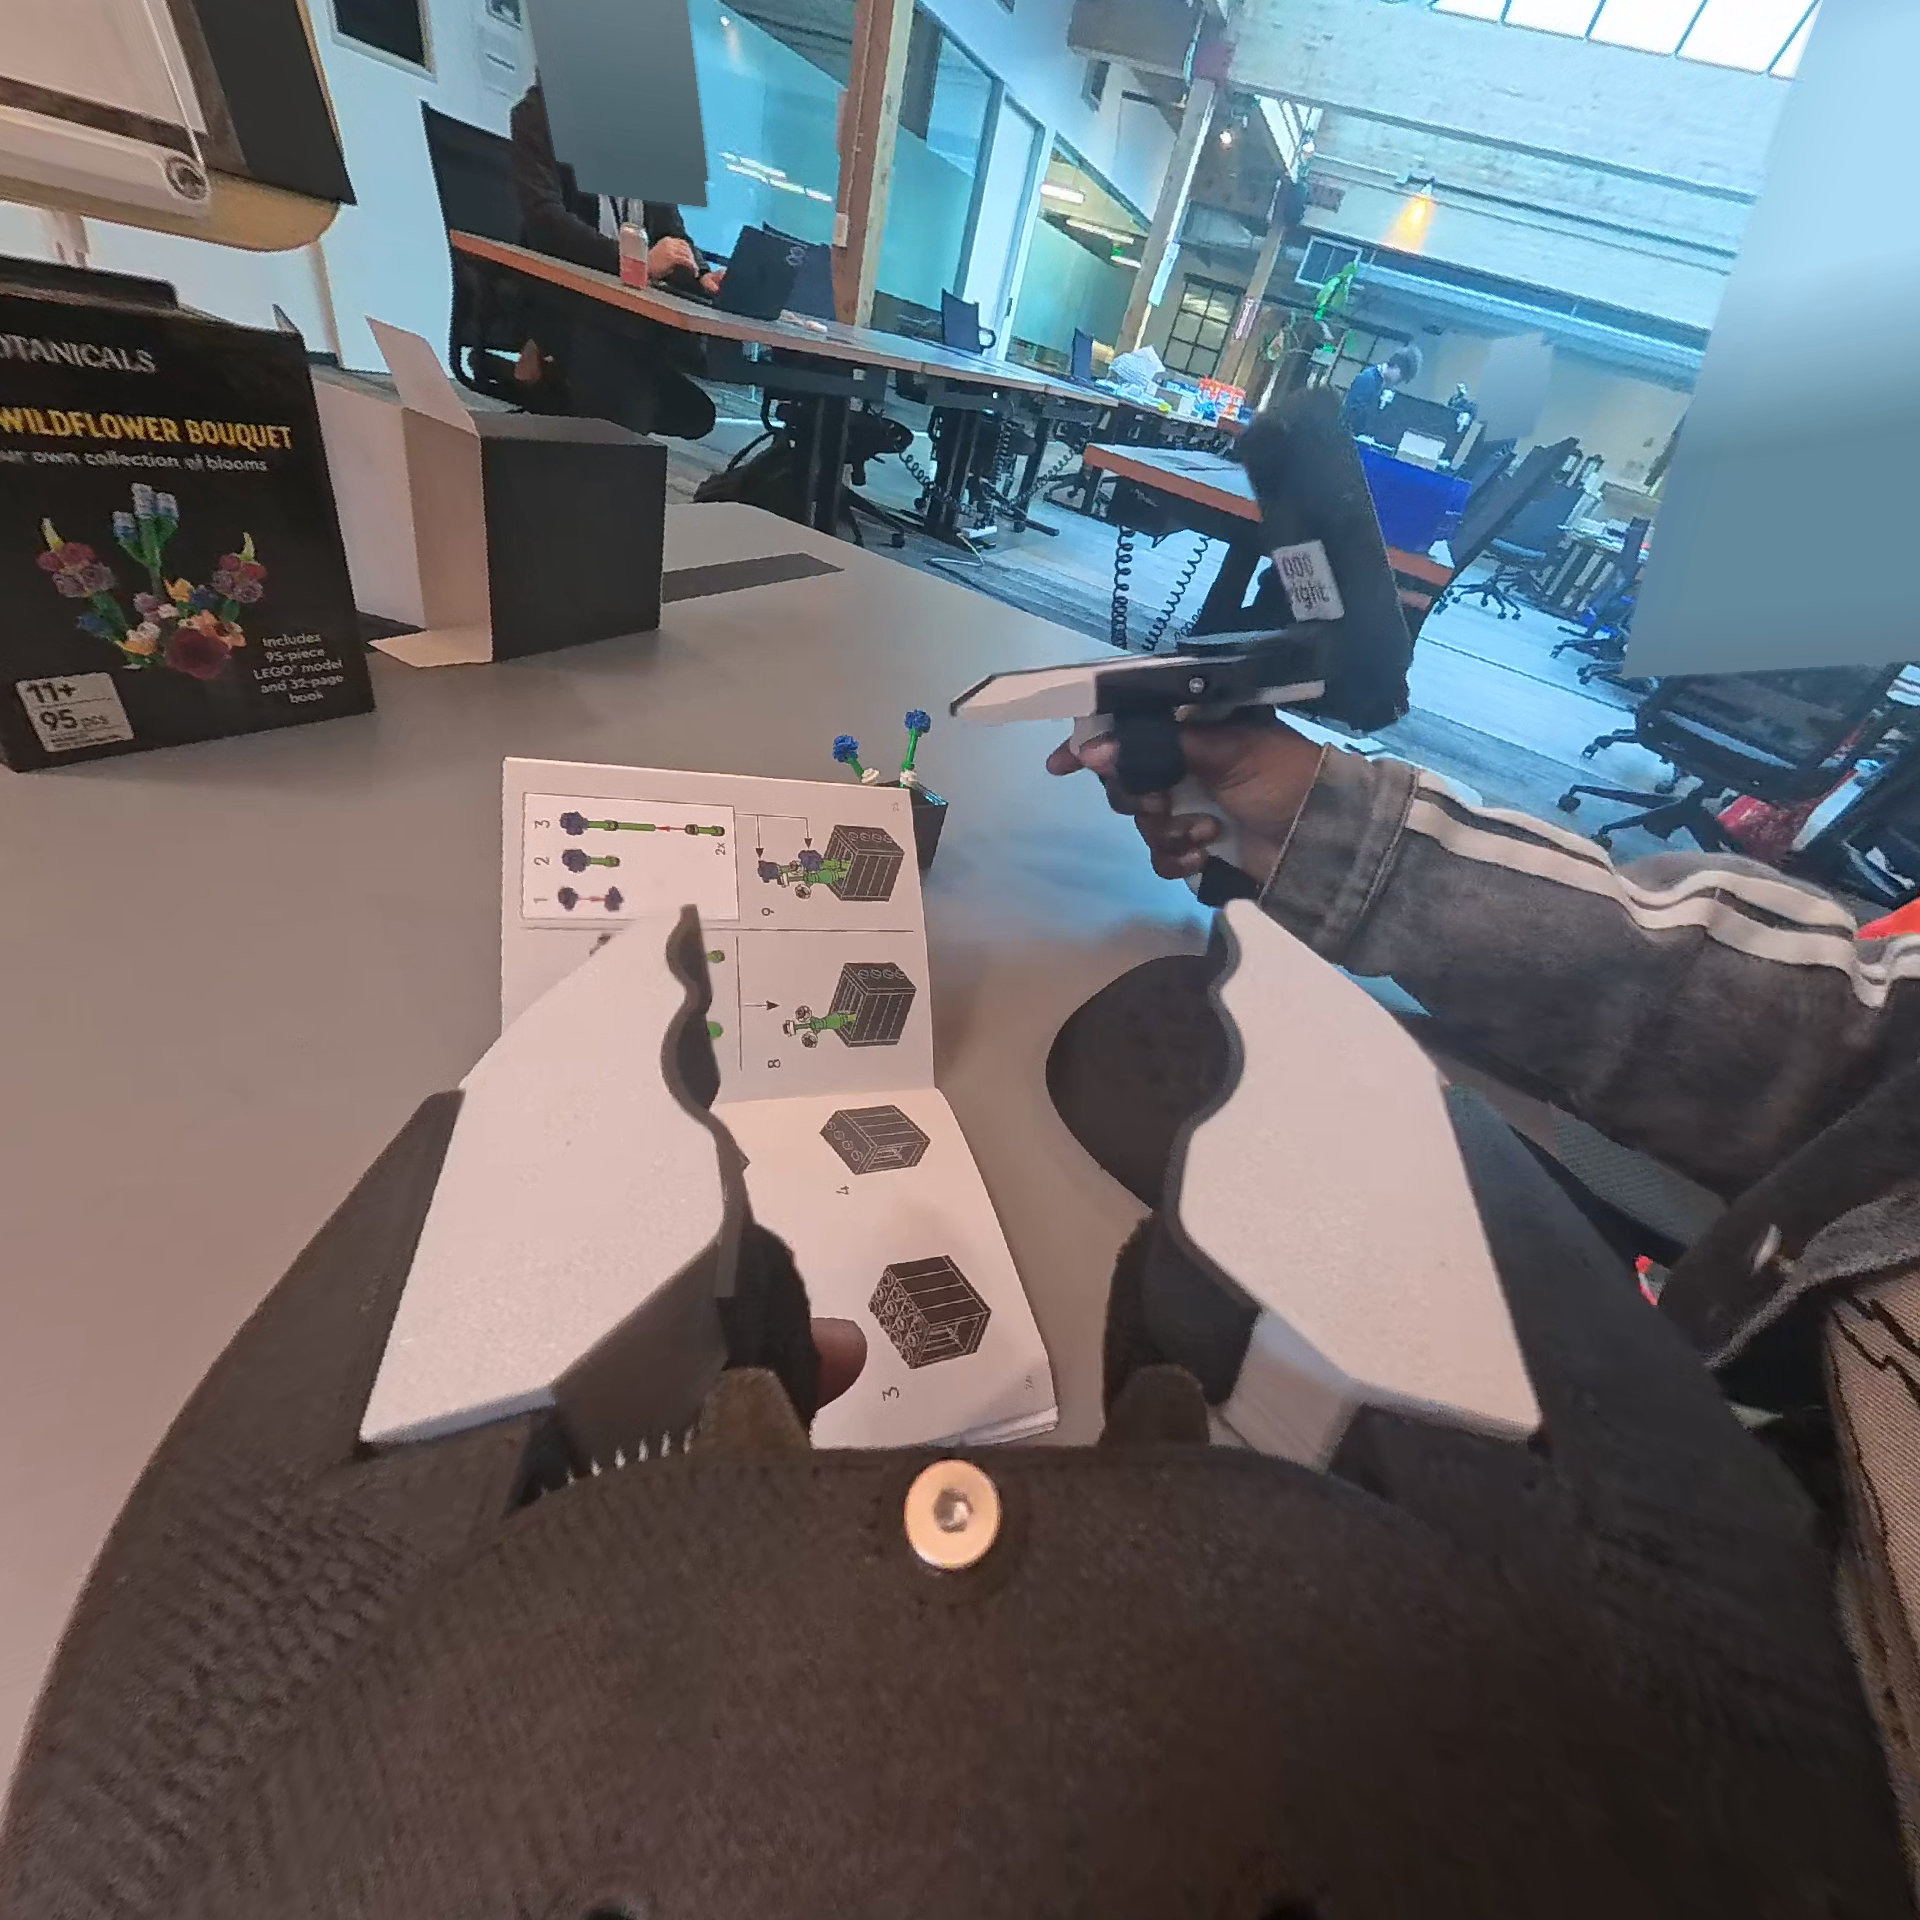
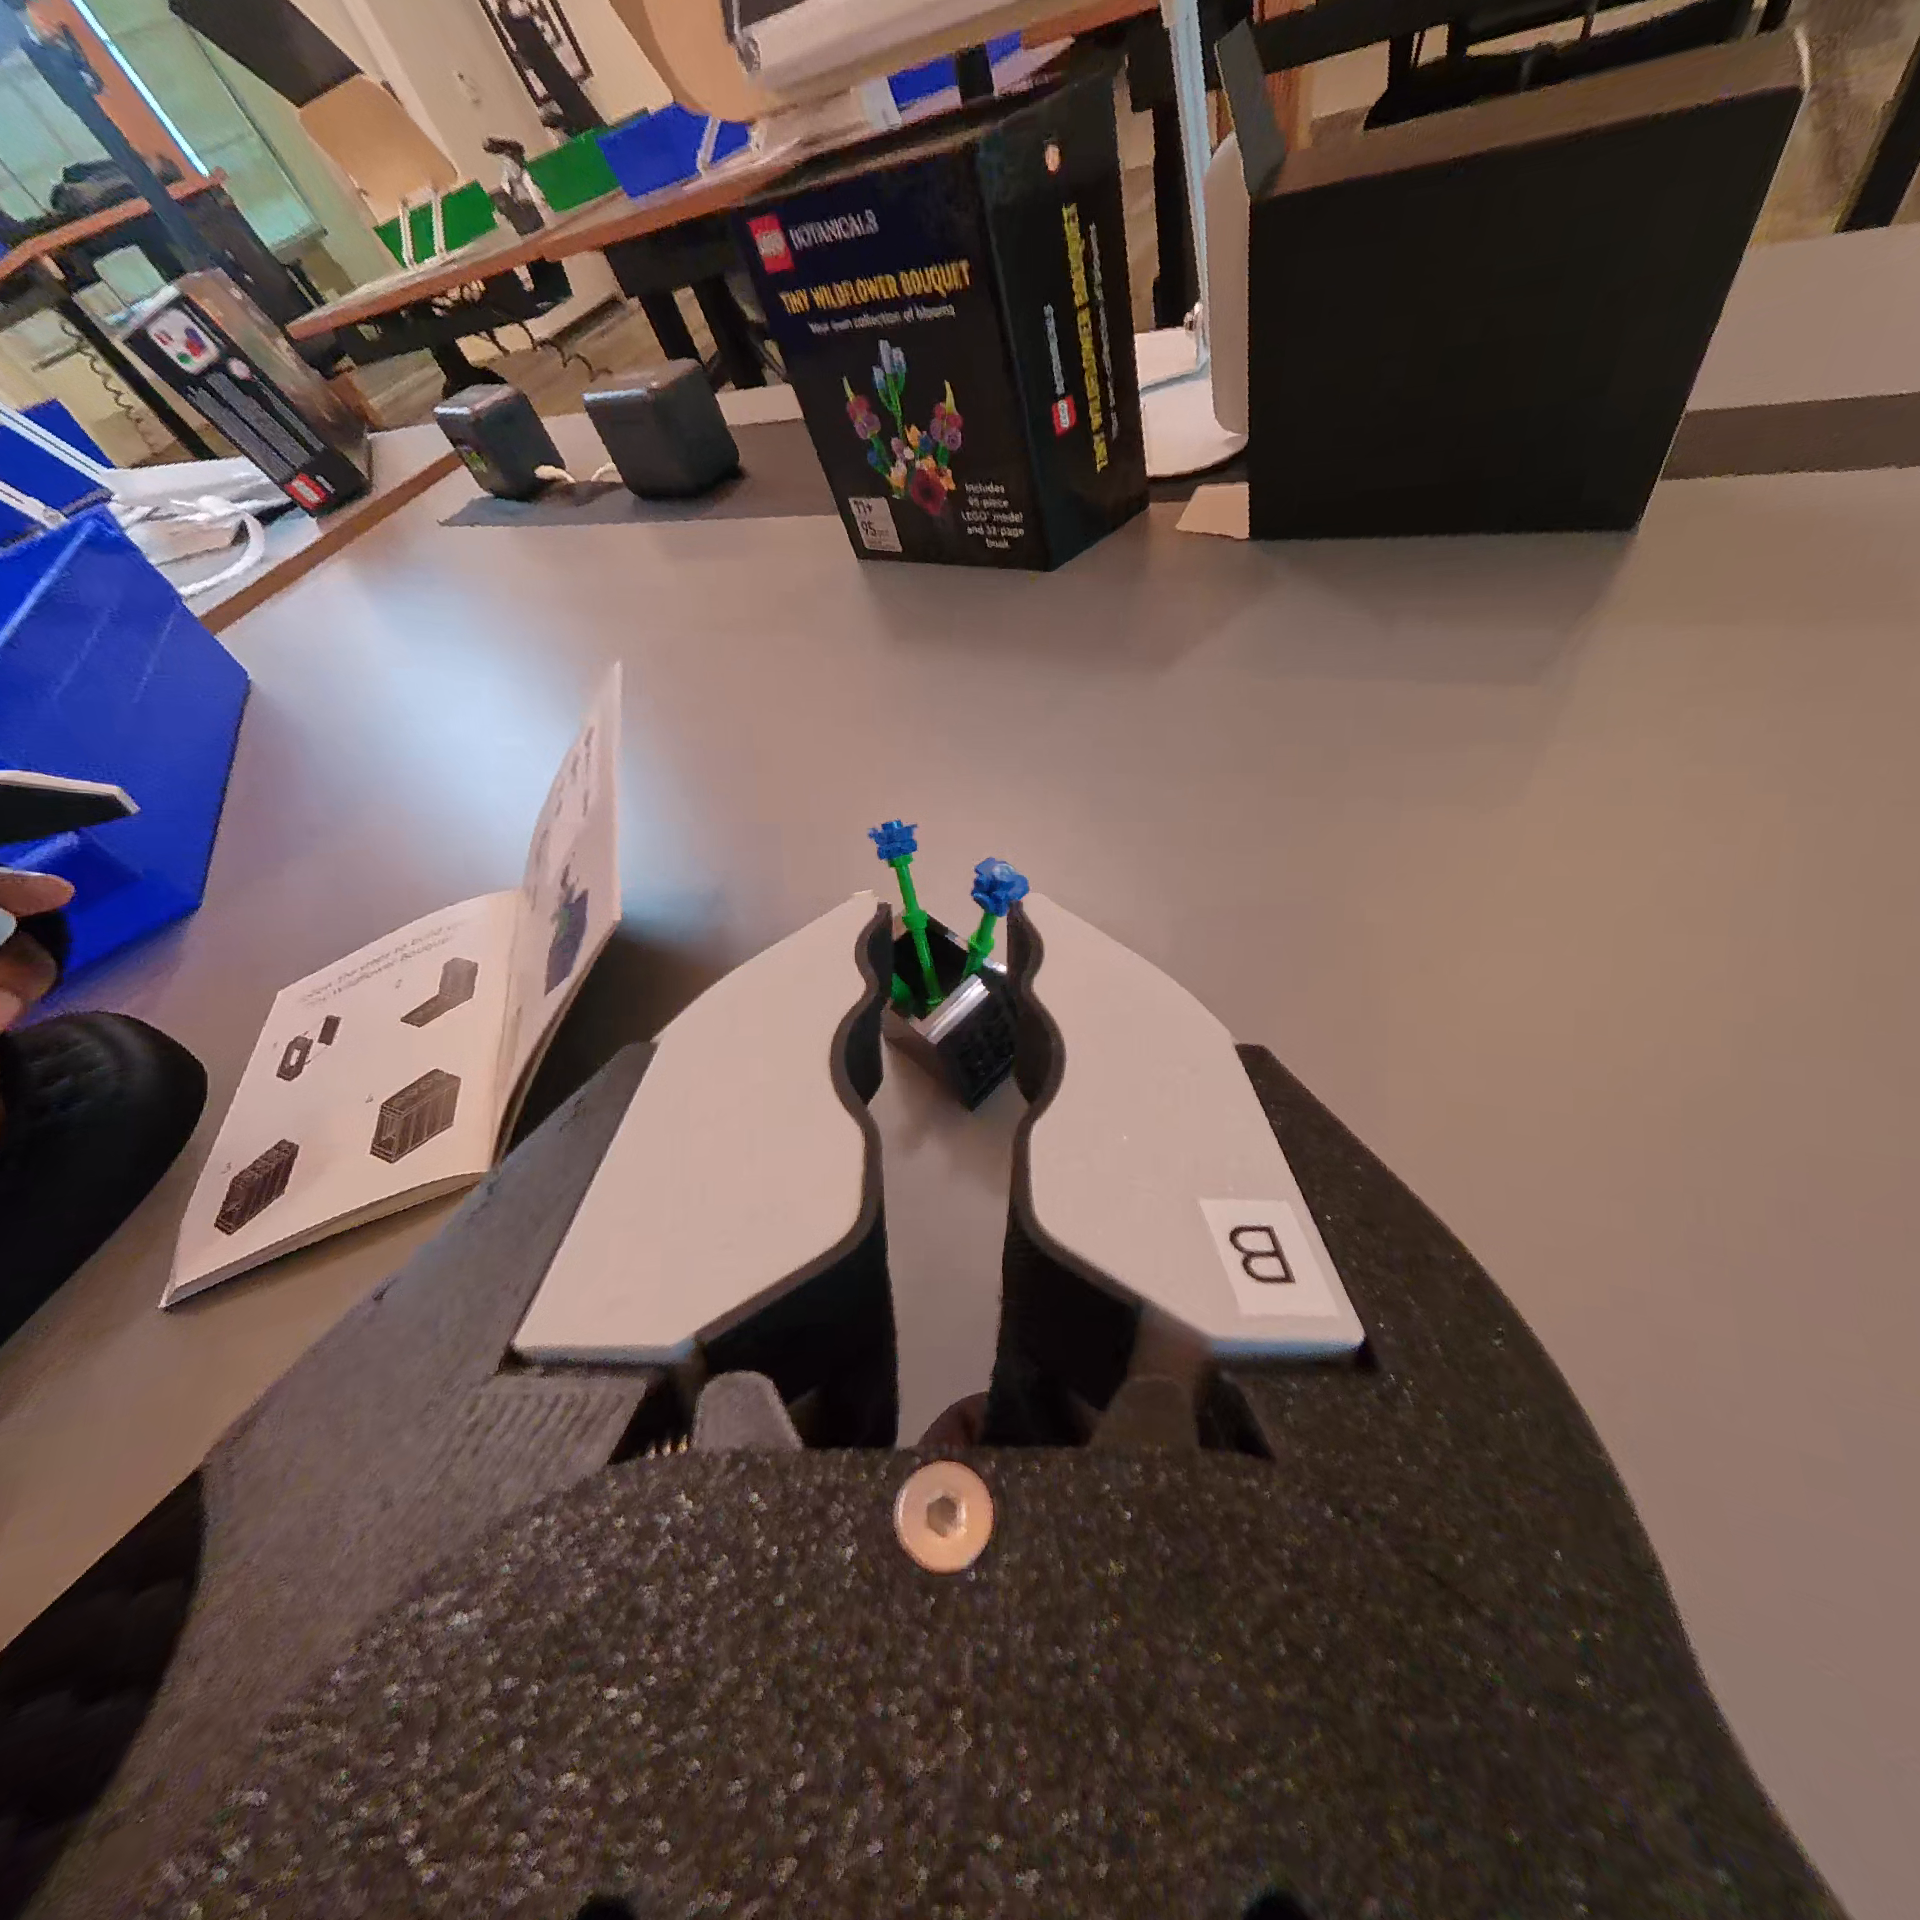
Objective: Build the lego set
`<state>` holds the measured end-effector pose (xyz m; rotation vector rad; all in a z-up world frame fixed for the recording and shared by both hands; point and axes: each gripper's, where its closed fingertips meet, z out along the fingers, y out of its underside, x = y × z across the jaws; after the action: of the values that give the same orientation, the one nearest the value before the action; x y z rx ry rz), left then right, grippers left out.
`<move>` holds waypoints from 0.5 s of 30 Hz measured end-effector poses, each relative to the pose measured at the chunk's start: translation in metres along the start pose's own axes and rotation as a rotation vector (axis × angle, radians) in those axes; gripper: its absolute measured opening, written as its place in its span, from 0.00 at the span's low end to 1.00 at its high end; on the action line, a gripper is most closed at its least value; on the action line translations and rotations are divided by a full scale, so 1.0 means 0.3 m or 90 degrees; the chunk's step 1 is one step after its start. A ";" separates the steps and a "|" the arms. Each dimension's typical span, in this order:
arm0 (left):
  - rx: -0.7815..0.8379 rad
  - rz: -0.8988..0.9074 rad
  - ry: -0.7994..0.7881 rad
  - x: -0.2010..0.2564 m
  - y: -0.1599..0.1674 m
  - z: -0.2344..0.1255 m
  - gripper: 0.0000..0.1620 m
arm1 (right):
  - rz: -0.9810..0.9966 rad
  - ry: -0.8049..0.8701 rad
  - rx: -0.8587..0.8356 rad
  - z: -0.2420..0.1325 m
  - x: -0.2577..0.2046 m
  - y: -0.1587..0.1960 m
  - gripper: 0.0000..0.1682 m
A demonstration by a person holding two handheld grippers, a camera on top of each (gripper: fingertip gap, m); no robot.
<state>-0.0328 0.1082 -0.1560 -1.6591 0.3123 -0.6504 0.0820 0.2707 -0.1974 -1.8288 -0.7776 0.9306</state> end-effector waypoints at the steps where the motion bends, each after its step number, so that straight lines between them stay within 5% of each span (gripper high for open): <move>1: 0.008 0.001 -0.004 -0.003 -0.007 -0.004 0.55 | -0.002 -0.005 0.013 -0.005 -0.009 -0.009 0.11; 5: 0.032 0.013 -0.021 -0.016 -0.029 -0.018 0.52 | -0.032 -0.049 0.075 -0.031 -0.084 -0.060 0.13; 12: 0.020 0.039 -0.062 -0.038 -0.029 -0.029 0.52 | -0.109 -0.100 0.077 -0.047 -0.251 -0.064 0.30; 15: 0.039 0.028 -0.071 -0.049 -0.051 -0.052 0.44 | -0.146 -0.090 0.058 -0.041 -0.286 -0.048 0.32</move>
<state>-0.0559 0.1064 -0.1435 -1.6179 0.2462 -0.5278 0.0465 0.2013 -0.1571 -1.5691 -0.9938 0.9367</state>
